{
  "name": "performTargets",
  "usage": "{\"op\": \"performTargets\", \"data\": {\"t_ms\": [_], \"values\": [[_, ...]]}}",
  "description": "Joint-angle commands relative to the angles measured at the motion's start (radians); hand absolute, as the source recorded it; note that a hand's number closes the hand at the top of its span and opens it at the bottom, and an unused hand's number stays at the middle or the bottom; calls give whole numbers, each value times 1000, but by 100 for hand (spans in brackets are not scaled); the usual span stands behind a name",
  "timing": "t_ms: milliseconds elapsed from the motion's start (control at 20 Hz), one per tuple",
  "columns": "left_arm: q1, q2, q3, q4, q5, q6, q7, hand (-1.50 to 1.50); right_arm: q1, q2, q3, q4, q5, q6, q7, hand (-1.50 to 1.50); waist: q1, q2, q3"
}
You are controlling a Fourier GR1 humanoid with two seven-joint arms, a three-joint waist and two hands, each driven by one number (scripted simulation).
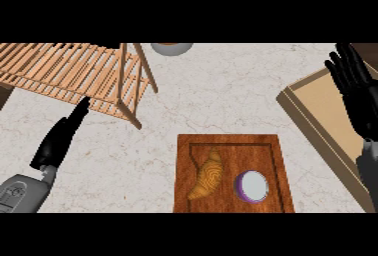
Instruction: Pick the croissant from the cutting board and place it in the cardboard box
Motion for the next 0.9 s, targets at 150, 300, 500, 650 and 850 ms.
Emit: {"op": "performTargets", "data": {"t_ms": [150, 300, 500, 650, 850], "values": [[-45, 19, 36, -90, 9, -49, -124, 0, -15, -26, 73, -242, 280, -276, 184, -150, -49, -50, -23], [-46, -8, 26, -99, 25, -55, -142, 0, 56, -215, 124, -184, 467, -203, 277, -150, -112, -68, -45], [-33, -23, 25, -108, 40, -75, -198, 0, 78, -169, 216, -359, 606, -286, 423, -150, -99, -62, -27], [-40, -20, 38, -79, 43, -90, -237, 0, 120, -202, 332, -434, 757, -253, 468, -150, -86, -48, -25], [-42, -24, 42, -79, 54, -110, -267, 0, 132, -243, 467, -542, 886, -143, 594, -150, -66, -48, -24]]}}
